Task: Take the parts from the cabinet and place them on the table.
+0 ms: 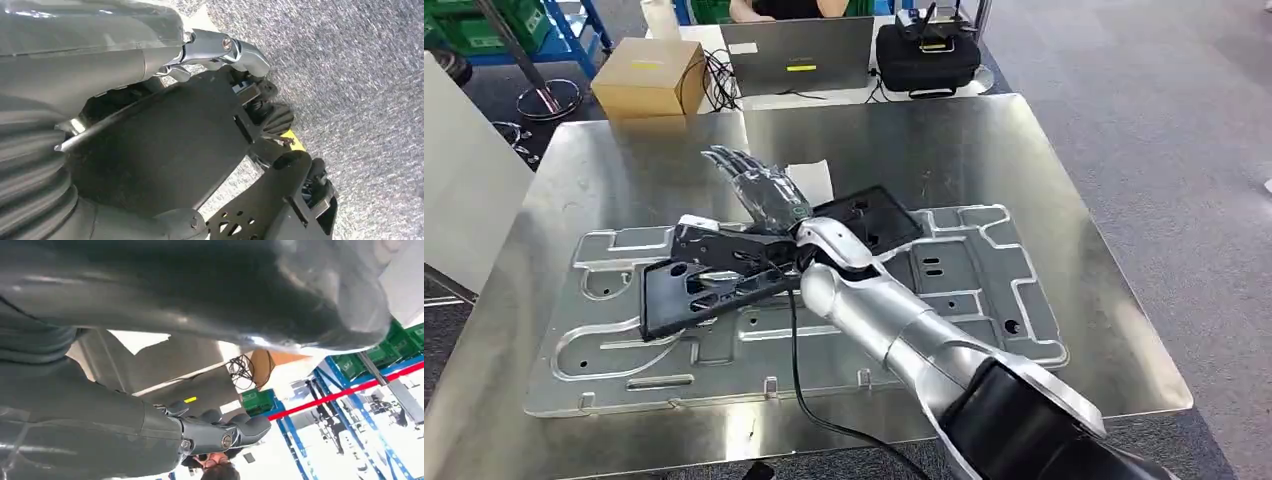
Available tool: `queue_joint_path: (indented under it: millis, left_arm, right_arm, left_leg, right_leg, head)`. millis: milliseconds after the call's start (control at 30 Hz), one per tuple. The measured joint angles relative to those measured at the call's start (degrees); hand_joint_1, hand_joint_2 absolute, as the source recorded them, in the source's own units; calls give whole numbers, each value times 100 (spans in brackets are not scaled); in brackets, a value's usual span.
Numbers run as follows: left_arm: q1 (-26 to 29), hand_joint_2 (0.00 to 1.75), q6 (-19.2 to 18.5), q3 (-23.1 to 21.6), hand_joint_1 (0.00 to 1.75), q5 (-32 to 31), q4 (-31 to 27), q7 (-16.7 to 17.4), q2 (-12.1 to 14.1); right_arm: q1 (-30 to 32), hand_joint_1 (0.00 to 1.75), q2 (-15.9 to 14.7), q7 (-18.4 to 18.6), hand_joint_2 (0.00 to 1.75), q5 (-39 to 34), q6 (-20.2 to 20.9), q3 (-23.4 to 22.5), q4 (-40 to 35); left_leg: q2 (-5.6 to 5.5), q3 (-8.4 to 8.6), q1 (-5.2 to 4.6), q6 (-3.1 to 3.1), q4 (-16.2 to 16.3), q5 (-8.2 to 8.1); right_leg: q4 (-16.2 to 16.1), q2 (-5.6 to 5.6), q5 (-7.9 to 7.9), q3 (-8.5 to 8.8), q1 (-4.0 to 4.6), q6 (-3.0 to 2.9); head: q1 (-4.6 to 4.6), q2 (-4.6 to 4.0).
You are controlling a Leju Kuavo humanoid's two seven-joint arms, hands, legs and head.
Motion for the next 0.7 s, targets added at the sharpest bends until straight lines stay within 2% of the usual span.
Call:
queue_joint_path:
  millis: [267, 400, 500, 533, 633, 700]
  left_arm:
    - [-1, 175, 59, 7, 0, 61, 0, 59, -2]
    - [-12, 175, 113, 144, 0, 339, 0, 20, -13]
    - [-31, 175, 133, 231, 0, 402, 0, 11, -20]
    - [-35, 0, 133, 256, 0, 407, 0, 13, -26]
    - [-41, 0, 135, 321, 0, 520, 0, -56, -28]
    - [-47, 0, 157, 443, 0, 734, 0, -209, -28]
  right_arm:
    - [-31, 0, 0, 6, 0, -125, 15, 46, 169]
    - [-12, 0, 0, -260, 0, -306, -173, 136, 173]
    - [18, 0, 2, -308, 0, -339, -221, 177, 153]
    - [26, 0, 2, -310, 0, -341, -221, 195, 153]
    - [65, 0, 2, -452, 0, -382, -282, 219, 129]
    - [244, 0, -2, -771, 0, -472, -406, 210, -73]
  left_leg:
    - [0, -1, 0, 0, 0, 0]
    - [0, -1, 0, 0, 0, -1]
    - [0, -1, 0, 0, 0, -1]
    - [0, -1, 0, 0, 0, -1]
    - [0, -1, 0, 0, 0, 0]
    - [2, 2, 0, 0, 0, -1]
  right_leg:
    - [-6, 0, 1, 1, 0, 1]
    - [-6, 0, 1, 0, 1, 1]
    - [-6, 0, 1, 1, 1, 1]
    - [-6, 0, 1, 1, 1, 1]
    - [-6, 0, 1, 1, 1, 1]
    - [-6, 2, 1, 1, 1, 1]
  head:
    - [-2, 0]
    - [0, 0]
    - [0, 0]
    - [-2, 0]
    - [0, 0]
    - [-2, 0]
